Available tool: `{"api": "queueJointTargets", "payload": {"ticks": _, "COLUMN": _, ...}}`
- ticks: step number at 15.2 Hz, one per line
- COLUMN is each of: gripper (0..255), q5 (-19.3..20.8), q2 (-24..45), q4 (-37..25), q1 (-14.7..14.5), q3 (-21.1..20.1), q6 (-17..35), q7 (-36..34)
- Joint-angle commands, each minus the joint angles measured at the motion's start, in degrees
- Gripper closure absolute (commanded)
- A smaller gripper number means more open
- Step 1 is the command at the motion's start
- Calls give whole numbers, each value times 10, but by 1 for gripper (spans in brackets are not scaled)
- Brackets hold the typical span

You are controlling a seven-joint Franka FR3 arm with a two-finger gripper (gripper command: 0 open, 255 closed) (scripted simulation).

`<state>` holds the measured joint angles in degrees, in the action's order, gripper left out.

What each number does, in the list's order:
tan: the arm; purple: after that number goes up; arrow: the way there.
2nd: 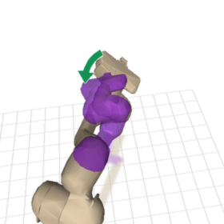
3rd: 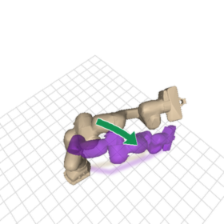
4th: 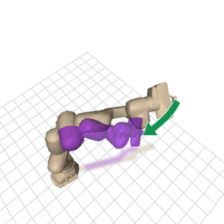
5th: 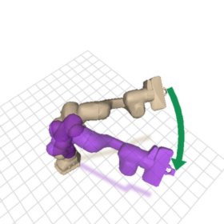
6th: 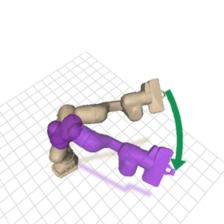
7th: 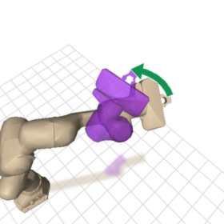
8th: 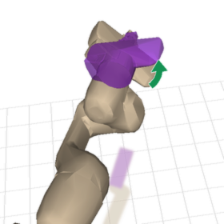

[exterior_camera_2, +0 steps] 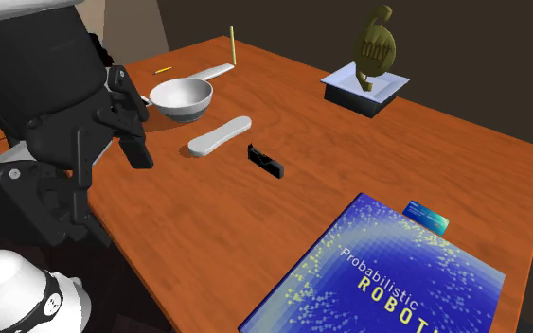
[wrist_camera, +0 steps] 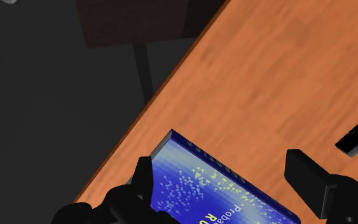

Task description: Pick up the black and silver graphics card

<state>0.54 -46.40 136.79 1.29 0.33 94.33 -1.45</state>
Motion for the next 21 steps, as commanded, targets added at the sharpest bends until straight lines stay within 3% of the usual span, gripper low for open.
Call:
{"api": "queueJointTargets", "payload": {"ticks": 1, "gripper": 0, "q5": 0, "q2": 0, "q4": 0, "q1": 0, "q3": 0, "q6": 0, "q7": 0}}
{"api": "queueJointTargets", "payload": {"ticks": 11, "gripper": 0, "q5": -89, "q2": 60, "q4": 43, "q1": -7, "q3": -144, "q6": 85, "q7": -229}}
{"api": "queueJointTargets", "payload": {"ticks": 16, "gripper": 0, "q5": -119, "q2": 131, "q4": 29, "q1": -3, "q3": -216, "q6": 137, "q7": -343}}
{"api": "queueJointTargets", "payload": {"ticks": 21, "gripper": 0, "q5": -126, "q2": 226, "q4": -9, "q1": 11, "q3": -287, "q6": 190, "q7": -461}}
